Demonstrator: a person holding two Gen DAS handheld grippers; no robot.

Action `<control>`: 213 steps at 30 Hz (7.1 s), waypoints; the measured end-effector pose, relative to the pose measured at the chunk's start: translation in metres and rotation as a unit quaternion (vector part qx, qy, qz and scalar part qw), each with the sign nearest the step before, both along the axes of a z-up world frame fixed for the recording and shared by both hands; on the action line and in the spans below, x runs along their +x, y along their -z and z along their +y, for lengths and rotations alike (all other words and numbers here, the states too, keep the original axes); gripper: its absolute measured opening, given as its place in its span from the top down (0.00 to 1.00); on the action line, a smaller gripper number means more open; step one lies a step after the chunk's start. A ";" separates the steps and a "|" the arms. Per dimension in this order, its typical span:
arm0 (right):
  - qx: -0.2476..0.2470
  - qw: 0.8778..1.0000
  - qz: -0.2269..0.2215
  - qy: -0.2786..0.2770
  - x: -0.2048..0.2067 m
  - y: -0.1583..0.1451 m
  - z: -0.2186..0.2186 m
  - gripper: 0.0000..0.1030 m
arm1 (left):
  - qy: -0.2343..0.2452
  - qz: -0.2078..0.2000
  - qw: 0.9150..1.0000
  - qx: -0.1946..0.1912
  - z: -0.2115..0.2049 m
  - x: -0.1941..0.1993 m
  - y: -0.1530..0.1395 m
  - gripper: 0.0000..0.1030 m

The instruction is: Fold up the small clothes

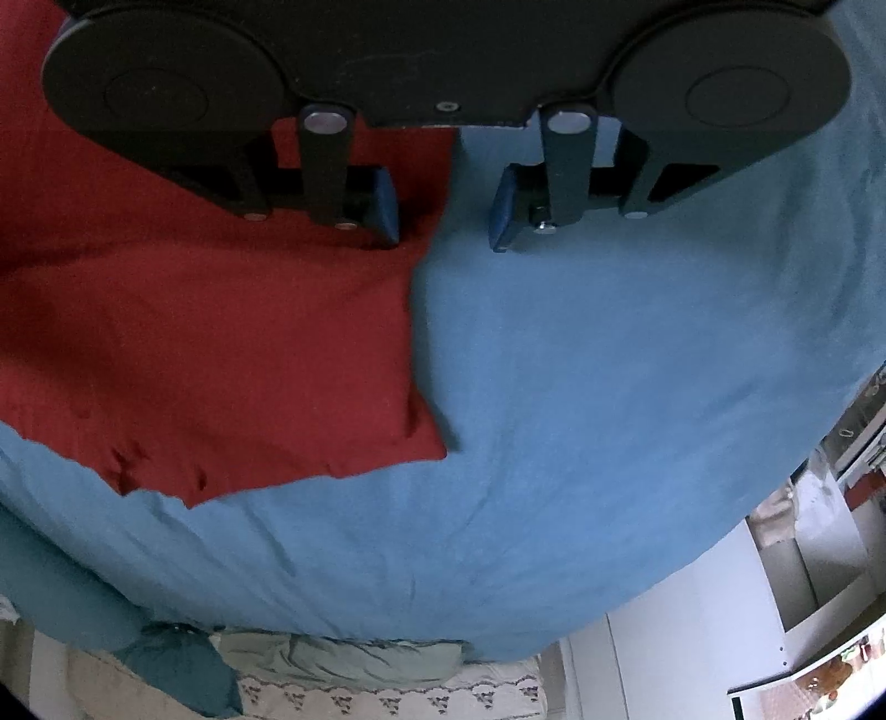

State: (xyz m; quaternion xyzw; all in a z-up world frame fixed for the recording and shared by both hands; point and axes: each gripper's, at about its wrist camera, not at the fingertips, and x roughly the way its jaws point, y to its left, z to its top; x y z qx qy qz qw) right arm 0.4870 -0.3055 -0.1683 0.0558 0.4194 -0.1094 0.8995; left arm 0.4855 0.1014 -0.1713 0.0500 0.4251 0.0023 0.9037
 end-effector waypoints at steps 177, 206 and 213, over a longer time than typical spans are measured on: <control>0.081 0.995 -0.026 -0.044 -0.033 -0.031 -0.070 0.14 | 0.019 0.065 0.998 0.014 -0.119 0.014 -0.011 0.07; 0.102 0.993 0.020 -0.049 -0.049 0.023 -0.049 0.35 | 0.113 0.103 0.988 0.009 -0.221 0.013 0.008 0.01; 0.125 0.990 0.029 -0.052 -0.048 0.016 -0.053 0.73 | 0.111 0.115 0.987 -0.009 -0.213 0.021 0.021 0.00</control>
